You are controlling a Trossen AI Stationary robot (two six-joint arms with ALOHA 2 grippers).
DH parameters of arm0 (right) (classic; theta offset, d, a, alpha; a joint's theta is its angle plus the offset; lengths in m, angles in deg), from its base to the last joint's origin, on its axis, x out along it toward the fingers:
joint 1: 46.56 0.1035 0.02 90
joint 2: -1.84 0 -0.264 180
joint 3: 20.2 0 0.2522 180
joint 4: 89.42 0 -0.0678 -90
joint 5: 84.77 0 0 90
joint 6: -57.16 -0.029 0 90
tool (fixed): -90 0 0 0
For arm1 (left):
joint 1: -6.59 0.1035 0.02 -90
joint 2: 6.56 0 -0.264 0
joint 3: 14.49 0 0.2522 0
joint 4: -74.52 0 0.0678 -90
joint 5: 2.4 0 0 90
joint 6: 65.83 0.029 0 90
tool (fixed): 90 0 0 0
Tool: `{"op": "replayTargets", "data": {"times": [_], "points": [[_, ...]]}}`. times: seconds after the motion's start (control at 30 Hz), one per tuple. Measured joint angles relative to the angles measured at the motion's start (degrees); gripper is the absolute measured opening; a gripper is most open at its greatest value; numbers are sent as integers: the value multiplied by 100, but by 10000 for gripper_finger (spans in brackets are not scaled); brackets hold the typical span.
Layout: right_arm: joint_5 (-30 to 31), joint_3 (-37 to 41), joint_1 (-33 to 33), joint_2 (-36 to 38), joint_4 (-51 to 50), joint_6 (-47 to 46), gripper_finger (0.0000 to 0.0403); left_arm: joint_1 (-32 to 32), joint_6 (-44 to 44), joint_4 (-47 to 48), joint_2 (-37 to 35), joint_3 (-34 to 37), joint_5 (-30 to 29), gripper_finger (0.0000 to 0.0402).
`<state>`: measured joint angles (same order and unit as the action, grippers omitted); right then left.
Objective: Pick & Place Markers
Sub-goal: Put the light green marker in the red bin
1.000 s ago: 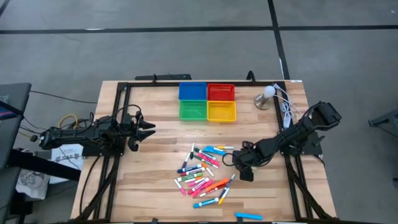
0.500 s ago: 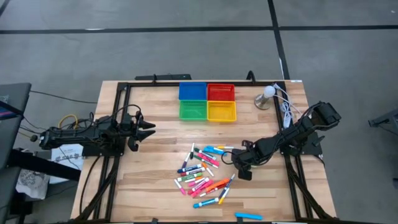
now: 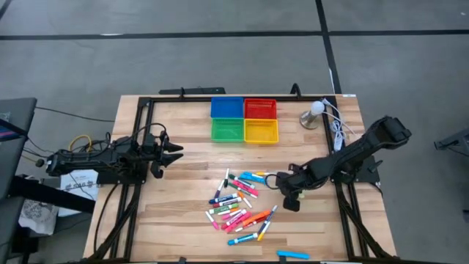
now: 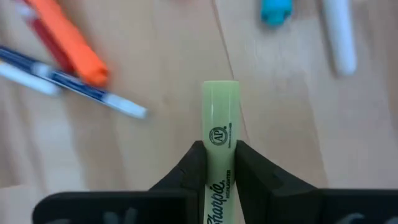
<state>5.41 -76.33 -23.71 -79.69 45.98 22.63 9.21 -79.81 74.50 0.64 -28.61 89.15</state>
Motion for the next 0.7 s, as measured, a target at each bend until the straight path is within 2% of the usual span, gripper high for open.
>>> {"op": "replayTargets", "data": {"times": [0.17,0.27,0.47,0.7], "points": [[-158,-1,-209,815,257,27,48,1,-1,-40,5,0,0,141],[-574,0,-419,1330,781,51,48,2,0,-44,5,0,1,141],[-1715,-2,-758,2165,2423,480,48,0,-1,-58,5,0,1,141],[-2612,-6,-960,2628,4209,656,48,0,-1,-72,5,0,1,141]]}}
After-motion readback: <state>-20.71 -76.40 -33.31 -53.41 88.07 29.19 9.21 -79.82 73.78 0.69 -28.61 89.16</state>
